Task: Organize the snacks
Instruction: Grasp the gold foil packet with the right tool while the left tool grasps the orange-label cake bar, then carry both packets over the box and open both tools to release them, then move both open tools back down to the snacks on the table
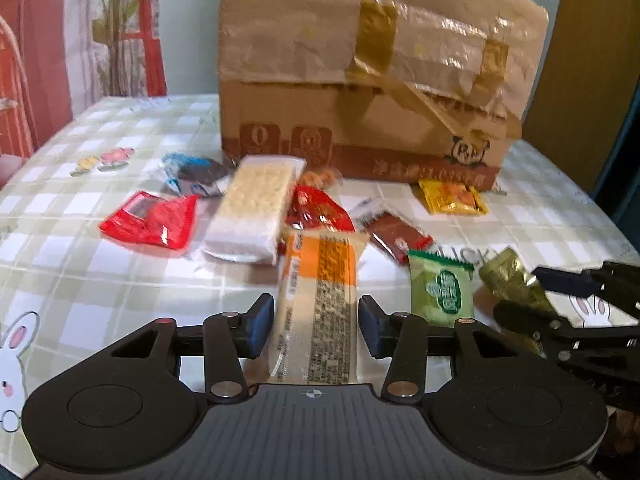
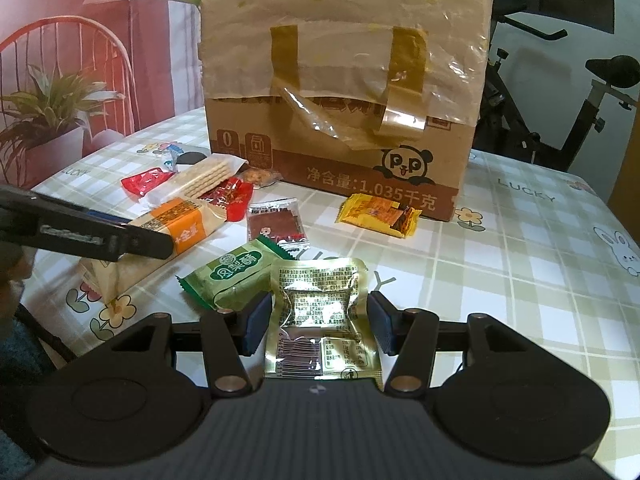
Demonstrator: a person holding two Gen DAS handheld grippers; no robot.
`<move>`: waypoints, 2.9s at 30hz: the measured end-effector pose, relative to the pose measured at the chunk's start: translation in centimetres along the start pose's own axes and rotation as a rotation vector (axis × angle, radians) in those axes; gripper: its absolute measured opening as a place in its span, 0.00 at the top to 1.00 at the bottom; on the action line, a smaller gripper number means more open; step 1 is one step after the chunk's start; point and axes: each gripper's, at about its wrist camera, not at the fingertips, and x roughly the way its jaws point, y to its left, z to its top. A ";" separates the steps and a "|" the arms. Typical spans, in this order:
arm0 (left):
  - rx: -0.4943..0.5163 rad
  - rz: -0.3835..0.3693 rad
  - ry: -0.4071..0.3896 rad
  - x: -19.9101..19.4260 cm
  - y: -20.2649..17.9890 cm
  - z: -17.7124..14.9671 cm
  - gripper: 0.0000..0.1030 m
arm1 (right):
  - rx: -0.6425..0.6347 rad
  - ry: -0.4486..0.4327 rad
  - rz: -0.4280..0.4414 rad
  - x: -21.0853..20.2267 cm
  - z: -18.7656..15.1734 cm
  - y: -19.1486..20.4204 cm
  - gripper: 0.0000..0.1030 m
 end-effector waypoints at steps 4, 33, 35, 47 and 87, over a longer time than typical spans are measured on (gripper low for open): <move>-0.023 -0.019 -0.015 -0.6 0.6 -0.3 0.62 | 0.001 -0.008 -0.006 -0.2 0.0 -0.1 0.46; 0.053 -0.047 -0.461 -6.6 -0.6 20.3 0.62 | -0.093 -0.492 -0.047 -3.8 18.8 -5.6 0.46; 0.057 -0.028 -0.454 -5.8 -0.3 21.9 0.62 | -0.109 -0.500 -0.055 -2.6 20.4 -5.9 0.46; 0.059 0.033 -0.352 0.6 0.7 25.1 0.49 | -0.007 -0.390 -0.044 3.3 23.9 -7.8 0.45; -0.142 0.142 -0.228 -6.0 4.8 4.9 0.29 | 0.175 0.033 0.126 1.8 5.6 1.0 0.35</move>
